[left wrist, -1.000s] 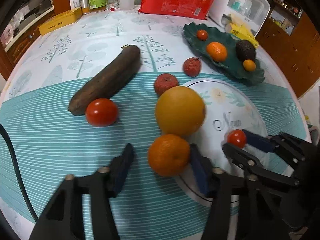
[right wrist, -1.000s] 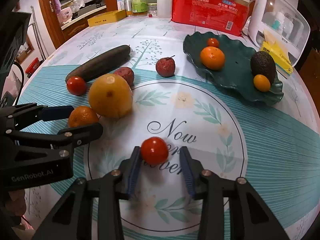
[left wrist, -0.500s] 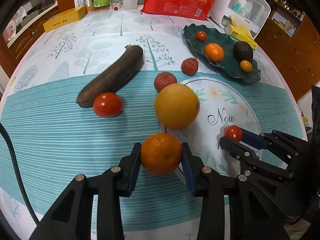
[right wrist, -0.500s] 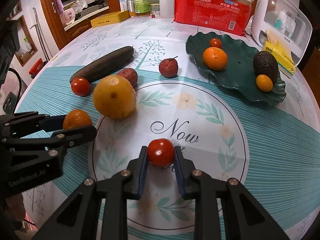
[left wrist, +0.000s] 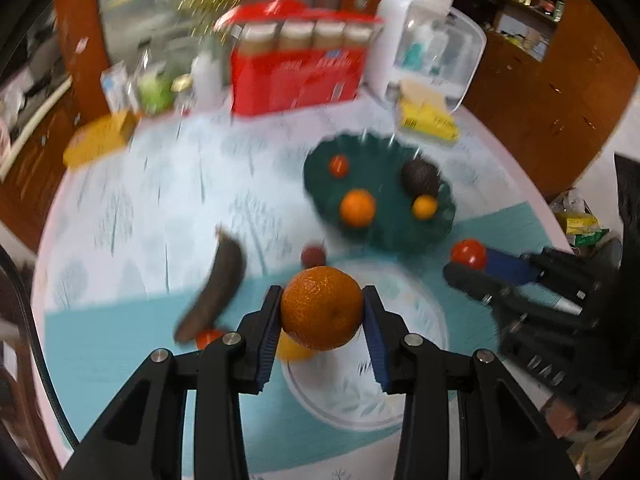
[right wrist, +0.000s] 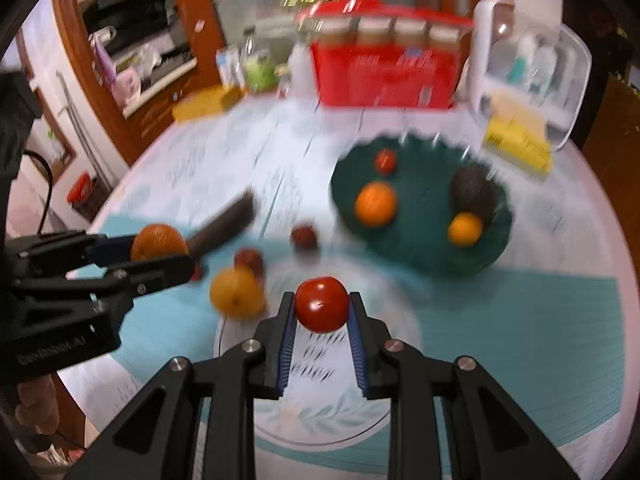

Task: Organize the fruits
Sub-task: 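Grasp a red tomato with the right tool while the left tool grasps an orange, then carry the tomato and orange over the green plate and open both tools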

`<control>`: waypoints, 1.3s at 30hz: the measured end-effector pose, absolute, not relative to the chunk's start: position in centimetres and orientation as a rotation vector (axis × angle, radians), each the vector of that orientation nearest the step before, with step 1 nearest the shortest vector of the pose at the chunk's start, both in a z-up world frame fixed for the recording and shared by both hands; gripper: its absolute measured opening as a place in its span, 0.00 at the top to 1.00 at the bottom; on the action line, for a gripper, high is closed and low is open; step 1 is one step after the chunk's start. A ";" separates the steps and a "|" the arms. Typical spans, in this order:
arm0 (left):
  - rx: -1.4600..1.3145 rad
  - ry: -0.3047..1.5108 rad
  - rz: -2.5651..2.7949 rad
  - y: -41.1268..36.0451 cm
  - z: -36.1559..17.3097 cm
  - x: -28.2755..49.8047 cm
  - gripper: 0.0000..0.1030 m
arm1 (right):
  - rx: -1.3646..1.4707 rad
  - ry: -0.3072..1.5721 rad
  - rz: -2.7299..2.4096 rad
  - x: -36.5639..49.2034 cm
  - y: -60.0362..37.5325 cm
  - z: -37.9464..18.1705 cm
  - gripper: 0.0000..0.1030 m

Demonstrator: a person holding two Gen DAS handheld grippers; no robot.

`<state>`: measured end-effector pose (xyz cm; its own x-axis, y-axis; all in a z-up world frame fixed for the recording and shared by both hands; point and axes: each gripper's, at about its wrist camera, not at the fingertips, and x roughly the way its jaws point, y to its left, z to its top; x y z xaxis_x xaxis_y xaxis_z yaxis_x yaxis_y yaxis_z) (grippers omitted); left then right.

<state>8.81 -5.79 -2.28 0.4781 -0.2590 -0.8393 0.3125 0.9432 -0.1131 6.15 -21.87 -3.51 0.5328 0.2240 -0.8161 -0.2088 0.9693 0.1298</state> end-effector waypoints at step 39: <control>0.213 1.229 -0.507 -21.6 -15.1 30.4 0.63 | 0.131 1.228 0.219 19.9 -28.5 -15.0 0.75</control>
<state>30.42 -21.60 -15.06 0.2415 -0.2550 -0.9363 0.4793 0.8703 -0.1134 19.89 -28.46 -15.05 0.3187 0.2369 -0.9178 -0.0957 0.9714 0.2175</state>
